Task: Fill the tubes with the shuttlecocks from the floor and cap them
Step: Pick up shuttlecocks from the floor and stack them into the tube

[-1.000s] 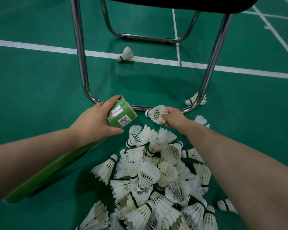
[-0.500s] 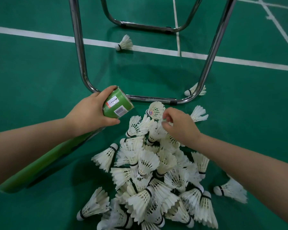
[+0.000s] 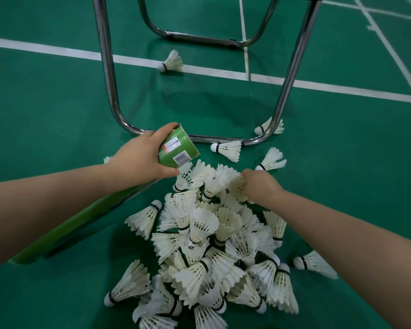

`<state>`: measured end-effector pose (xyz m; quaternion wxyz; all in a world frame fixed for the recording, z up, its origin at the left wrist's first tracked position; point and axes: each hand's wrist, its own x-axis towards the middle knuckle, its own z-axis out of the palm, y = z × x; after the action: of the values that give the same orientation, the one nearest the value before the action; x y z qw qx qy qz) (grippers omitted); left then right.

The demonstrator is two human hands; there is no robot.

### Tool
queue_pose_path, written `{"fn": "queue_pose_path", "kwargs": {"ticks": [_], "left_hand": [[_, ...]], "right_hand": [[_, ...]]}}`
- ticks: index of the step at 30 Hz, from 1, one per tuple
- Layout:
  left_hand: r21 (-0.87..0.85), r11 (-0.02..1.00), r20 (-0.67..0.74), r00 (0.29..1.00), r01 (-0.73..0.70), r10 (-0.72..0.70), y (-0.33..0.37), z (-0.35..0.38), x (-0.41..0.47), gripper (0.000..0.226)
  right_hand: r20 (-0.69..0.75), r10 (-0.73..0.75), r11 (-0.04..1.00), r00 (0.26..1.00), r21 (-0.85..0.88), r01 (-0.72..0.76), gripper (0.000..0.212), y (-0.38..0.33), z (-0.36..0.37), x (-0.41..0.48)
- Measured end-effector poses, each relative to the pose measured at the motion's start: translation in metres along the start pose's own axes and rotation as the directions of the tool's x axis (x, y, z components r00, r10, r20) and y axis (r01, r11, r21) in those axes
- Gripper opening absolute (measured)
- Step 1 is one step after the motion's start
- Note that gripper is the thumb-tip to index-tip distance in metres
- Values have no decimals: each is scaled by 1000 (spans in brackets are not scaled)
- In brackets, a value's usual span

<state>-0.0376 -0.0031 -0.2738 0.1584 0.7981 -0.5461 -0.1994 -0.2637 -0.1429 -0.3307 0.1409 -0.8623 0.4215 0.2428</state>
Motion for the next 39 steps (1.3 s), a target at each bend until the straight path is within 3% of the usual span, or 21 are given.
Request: {"fn": "queue_pose_path", "kwargs": {"ticks": [3,5,6,9,11,13,20,25,32,34,36,38,39], "left_hand": [[-3,999,14,999,-40,40,9,5,2,100],[-4,998,18,998,-59,59,13,8,3,100],[-2,998,20,998,-62,62,15,9,4,100],[-2,998,24,997,-67,67,19,11,4,101],[-6,998,29,997,-68,68,21,11,4,102],[-13,998,41,997,-68,69,24,11,1,102],[2,992,85,988,-129,128,34,12,-18,102],[-7,994,71,991,-111,112,29,9,-20,102],[-13,993,66,991,-119,119,26,6,-21,102],[-10,993,62,991,-119,119,25,5,-22,102],[-11,995,57,993,-104,104,23,4,-23,102],[-21,997,52,995,-80,81,17,3,-23,102],[-28,997,48,996,-69,71,14,2,-24,102]], "right_hand": [[-157,120,941,980,331,-63,38,16,-12,0],[-223,242,828,944,554,-81,40,28,-28,1],[-223,279,744,934,665,-64,40,33,-34,2],[-99,298,288,949,958,10,40,33,-56,-2],[-67,212,175,975,984,29,33,23,-67,-8],[-65,94,187,994,981,46,28,7,-73,-17],[-17,-113,411,993,910,63,23,-43,-58,-23],[-57,-54,327,997,942,72,12,-54,-49,-18],[-78,-27,382,997,920,83,5,-60,-50,-16],[-42,-56,305,998,951,57,6,-59,-50,-17],[12,-85,81,996,997,-5,10,-54,-53,-18],[40,-21,-156,999,987,-43,14,-42,-57,-18],[30,67,-182,997,983,-18,15,-33,-56,-15]]}}
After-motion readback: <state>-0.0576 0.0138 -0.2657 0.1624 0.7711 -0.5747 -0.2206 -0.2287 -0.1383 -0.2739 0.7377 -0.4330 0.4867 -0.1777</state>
